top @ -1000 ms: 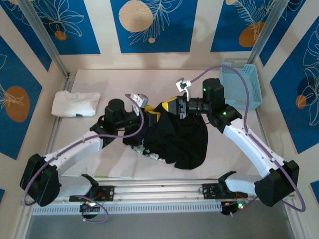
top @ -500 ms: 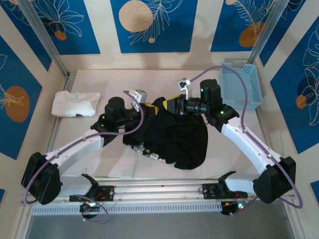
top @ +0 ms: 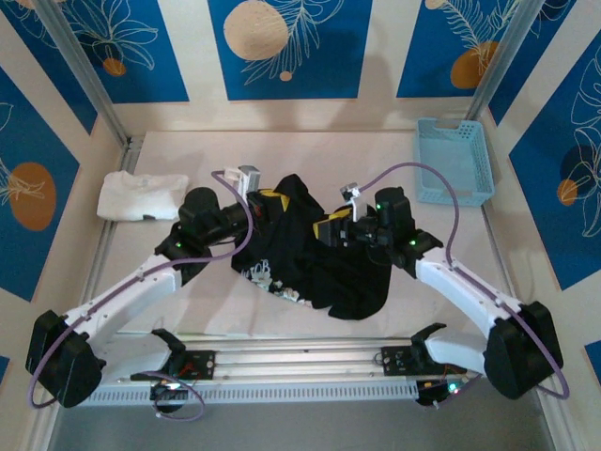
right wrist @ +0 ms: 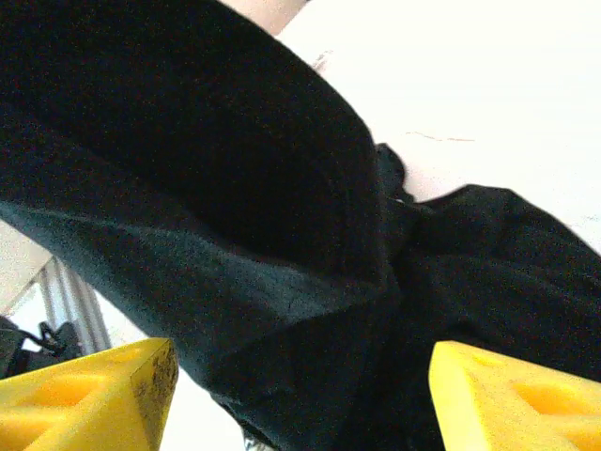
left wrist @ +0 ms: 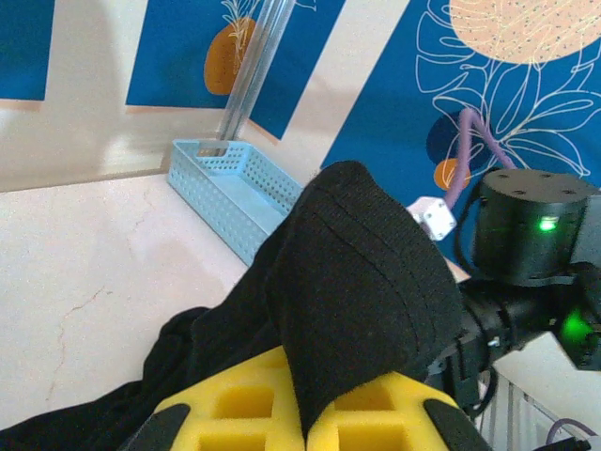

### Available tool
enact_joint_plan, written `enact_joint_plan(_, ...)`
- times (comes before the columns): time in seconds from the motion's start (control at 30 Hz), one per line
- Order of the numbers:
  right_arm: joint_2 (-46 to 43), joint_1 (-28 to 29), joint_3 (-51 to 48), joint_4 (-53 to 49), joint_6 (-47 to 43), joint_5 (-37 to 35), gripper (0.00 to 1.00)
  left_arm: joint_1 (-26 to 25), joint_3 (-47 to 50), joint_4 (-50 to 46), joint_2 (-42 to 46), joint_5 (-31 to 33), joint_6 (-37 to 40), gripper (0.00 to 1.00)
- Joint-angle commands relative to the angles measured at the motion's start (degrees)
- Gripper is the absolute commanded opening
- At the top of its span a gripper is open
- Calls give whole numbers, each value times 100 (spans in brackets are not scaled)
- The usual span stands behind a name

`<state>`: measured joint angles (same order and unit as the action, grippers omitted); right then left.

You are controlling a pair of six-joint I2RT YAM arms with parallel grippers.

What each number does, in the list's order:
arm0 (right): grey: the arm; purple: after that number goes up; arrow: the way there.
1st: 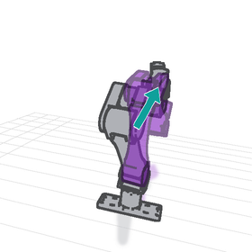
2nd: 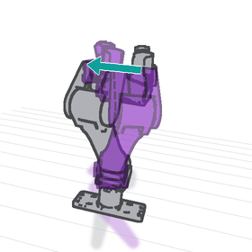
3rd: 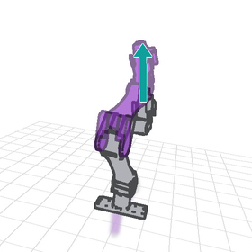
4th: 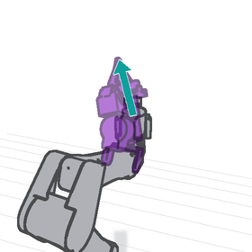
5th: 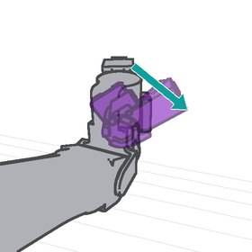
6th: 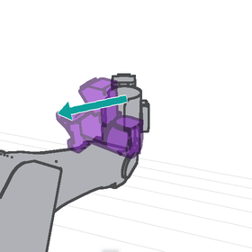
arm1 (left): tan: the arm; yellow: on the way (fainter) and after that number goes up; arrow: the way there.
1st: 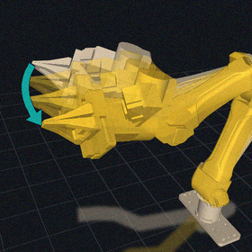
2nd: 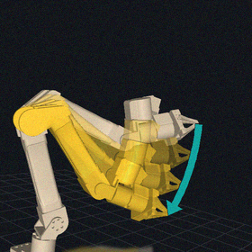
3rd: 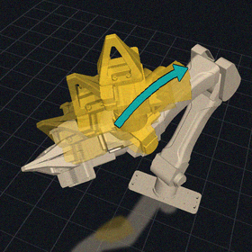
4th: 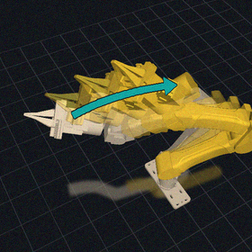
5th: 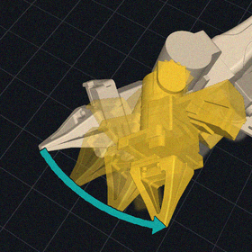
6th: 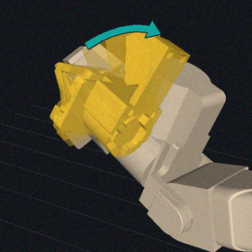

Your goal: Fold the inside-out t-shirt

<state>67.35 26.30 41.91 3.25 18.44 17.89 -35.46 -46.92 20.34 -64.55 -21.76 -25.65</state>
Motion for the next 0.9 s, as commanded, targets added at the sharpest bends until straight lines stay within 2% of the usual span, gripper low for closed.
enact_joint_plan(0.0, 238, -44, -3, 976, 66, 784, 71, 47, 76, 153, 180, 79, -89, 0)
enact_joint_plan(0.2, 652, -265, 22, 1678, 396, 1183, 67, 56, 139, 167, 252, 89, -85, 0)
enact_joint_plan(0.27, 789, -362, 67, 1964, 586, 1509, 61, 57, 139, 179, 283, 81, -73, 0)
enact_joint_plan(0.47, 892, -388, 179, 2031, 596, 1850, 19, 114, 173, 162, 334, 173, -54, 0)
enact_joint_plan(0.6, 681, -446, 106, 1837, 473, 1679, 0, 170, 216, 98, 347, 300, -62, 0)
enact_joint_plan(0.7, 381, -509, 22, 1527, 373, 1343, 0, 207, 244, -163, 313, 659, -63, 0)
enact_joint_plan(0.87, -20, -547, -110, 640, 392, 611, 0, 254, 279, -700, 33, 1711, -71, 0)
